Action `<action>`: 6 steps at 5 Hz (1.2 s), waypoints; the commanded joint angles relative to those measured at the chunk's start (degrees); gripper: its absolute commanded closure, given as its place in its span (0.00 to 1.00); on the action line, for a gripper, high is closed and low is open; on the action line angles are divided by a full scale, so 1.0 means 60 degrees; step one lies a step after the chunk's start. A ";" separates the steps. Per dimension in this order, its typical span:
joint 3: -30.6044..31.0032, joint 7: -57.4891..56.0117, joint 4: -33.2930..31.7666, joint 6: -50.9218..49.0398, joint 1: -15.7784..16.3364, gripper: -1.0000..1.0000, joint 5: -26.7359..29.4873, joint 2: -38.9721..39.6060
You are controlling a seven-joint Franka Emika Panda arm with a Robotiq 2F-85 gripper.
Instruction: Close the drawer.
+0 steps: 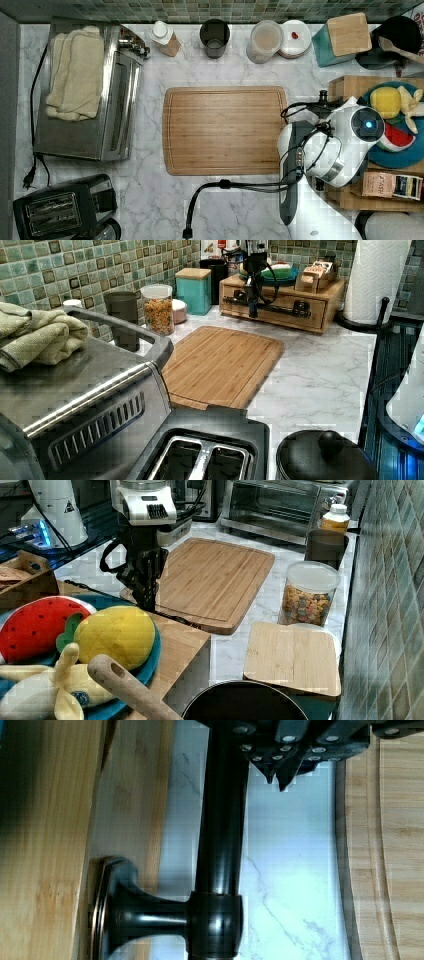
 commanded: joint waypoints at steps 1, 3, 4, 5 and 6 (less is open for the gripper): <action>-0.1608 -0.1220 0.1121 0.0643 -0.0189 1.00 0.0551 -0.0548; -0.1361 -0.1149 0.1119 0.0647 -0.0427 1.00 0.0443 -0.0568; -0.1344 -0.1144 0.1119 0.0648 -0.0443 1.00 0.0436 -0.0568; -0.1345 -0.1146 0.1121 0.0647 -0.0440 1.00 0.0437 -0.0569; -0.1372 -0.1153 0.1119 0.0647 -0.0415 1.00 0.0448 -0.0567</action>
